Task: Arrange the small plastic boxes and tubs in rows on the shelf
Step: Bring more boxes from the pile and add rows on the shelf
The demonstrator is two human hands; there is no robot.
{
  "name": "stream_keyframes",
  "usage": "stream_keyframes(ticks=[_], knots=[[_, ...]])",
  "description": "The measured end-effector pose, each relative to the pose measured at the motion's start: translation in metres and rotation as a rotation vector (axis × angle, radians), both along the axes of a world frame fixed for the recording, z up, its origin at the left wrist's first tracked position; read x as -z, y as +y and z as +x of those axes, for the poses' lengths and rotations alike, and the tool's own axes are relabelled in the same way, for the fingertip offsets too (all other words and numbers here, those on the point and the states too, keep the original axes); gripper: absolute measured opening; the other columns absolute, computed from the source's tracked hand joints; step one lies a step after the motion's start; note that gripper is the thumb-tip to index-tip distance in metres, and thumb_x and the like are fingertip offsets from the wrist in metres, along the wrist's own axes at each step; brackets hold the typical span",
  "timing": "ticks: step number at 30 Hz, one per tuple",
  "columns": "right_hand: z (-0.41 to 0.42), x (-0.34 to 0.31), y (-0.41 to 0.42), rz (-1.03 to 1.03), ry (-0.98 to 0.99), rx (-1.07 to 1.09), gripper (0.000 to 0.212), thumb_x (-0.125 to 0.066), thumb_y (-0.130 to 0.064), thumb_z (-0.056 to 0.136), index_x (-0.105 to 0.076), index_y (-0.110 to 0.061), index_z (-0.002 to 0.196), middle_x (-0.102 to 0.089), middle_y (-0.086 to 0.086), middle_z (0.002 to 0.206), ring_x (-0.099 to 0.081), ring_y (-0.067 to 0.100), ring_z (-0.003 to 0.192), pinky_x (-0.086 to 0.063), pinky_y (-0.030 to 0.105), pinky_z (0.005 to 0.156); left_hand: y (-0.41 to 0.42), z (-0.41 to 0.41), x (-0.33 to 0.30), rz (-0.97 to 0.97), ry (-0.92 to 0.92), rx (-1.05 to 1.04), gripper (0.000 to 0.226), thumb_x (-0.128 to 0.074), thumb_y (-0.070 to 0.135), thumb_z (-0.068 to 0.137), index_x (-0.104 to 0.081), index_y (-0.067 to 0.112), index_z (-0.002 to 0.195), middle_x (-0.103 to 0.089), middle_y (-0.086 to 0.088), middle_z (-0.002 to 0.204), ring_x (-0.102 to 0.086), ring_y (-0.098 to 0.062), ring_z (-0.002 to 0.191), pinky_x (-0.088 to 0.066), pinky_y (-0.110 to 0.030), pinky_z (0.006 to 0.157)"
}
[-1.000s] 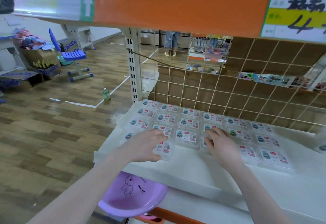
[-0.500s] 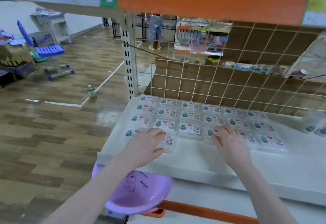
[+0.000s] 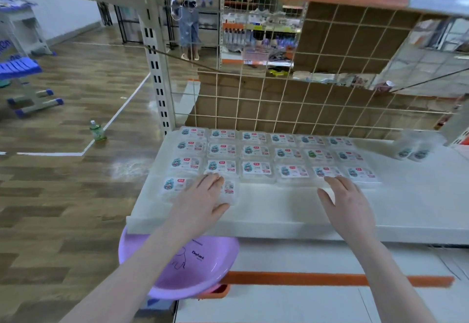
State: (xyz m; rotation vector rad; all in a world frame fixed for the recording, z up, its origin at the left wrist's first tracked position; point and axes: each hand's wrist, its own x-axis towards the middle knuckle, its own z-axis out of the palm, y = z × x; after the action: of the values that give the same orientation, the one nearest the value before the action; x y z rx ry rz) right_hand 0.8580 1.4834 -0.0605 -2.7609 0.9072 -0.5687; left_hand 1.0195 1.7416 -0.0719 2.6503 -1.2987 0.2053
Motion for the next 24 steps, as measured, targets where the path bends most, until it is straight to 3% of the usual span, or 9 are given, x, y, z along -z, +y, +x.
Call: stream_keyframes(ticks=[3,10,18,24], knots=[[-0.014,0.002,-0.010,0.018,-0.010,0.045,0.038,-0.057,-0.023,0.091,-0.058,-0.005,0.124,-0.056,0.015,0.125,-0.050,0.034,0.115,-0.040,0.041,0.094,-0.010,-0.008,-0.004,0.006,-0.005,-0.021,0.062,-0.039,0.054,0.093,-0.032,0.019,0.145,-0.030,0.007,0.148,-0.021,-0.010,0.139,-0.028,-0.026,0.106],[-0.076,0.008,-0.053,0.048,-0.040,0.145,0.036,-0.059,-0.018,0.089,-0.058,-0.002,0.122,-0.059,0.020,0.116,-0.052,0.039,0.106,-0.041,0.043,0.087,-0.080,-0.051,-0.012,0.009,0.011,-0.020,0.061,-0.039,0.051,0.094,-0.032,0.016,0.145,-0.028,0.002,0.151,-0.020,-0.014,0.141,-0.024,-0.031,0.110],[-0.194,0.003,-0.147,-0.001,-0.090,0.251,0.035,-0.063,-0.015,0.086,-0.061,0.001,0.117,-0.062,0.020,0.111,-0.058,0.039,0.098,-0.045,0.042,0.081,-0.223,-0.154,-0.015,0.016,0.056,0.078,0.063,-0.032,0.051,0.097,-0.018,0.018,0.150,-0.015,0.000,0.157,-0.009,-0.018,0.145,-0.009,-0.031,0.116],[-0.282,-0.006,-0.218,-0.044,-0.049,0.330,0.038,-0.060,-0.025,0.089,-0.058,-0.003,0.119,-0.061,0.015,0.111,-0.054,0.034,0.102,-0.041,0.039,0.083,-0.340,-0.243,-0.022,-0.029,0.048,0.212,0.063,-0.035,0.049,0.097,-0.019,0.017,0.150,-0.018,0.000,0.157,-0.012,-0.019,0.145,-0.008,-0.031,0.117]])
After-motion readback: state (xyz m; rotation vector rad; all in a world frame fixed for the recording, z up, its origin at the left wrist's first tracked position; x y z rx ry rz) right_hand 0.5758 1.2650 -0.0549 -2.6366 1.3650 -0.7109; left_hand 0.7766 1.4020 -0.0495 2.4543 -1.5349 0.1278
